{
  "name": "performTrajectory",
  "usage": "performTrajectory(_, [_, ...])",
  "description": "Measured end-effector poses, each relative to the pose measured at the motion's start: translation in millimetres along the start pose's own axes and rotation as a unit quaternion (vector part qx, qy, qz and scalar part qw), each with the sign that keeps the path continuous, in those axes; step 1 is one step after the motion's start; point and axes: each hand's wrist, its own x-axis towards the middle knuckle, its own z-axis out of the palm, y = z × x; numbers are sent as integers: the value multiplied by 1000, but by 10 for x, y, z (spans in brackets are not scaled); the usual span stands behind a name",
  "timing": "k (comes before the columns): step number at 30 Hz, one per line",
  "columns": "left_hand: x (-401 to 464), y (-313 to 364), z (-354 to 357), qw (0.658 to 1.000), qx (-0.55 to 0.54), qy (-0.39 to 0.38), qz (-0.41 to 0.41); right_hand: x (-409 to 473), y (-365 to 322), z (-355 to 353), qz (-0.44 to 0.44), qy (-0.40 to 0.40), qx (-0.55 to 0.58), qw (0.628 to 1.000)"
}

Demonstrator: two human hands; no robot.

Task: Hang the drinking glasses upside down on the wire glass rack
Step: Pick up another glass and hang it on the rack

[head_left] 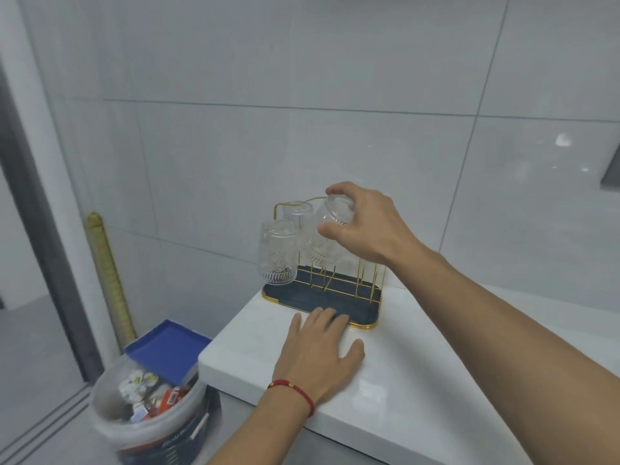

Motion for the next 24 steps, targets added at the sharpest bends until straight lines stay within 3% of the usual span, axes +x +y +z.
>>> performTrajectory(6, [6, 13, -19, 1000, 3, 1, -1, 152, 52, 348, 27, -21, -77, 996])
performTrajectory(18, [-3, 11, -20, 1000, -11, 22, 10, 116, 59, 481, -23, -60, -176, 982])
performTrajectory(21, [-17, 6, -37, 999, -26, 22, 12, -27, 71, 391, -49, -10, -148, 988])
performTrajectory(24, [-25, -8, -77, 998, -44, 17, 41, -332, 204, 244, -120, 105, -114, 981])
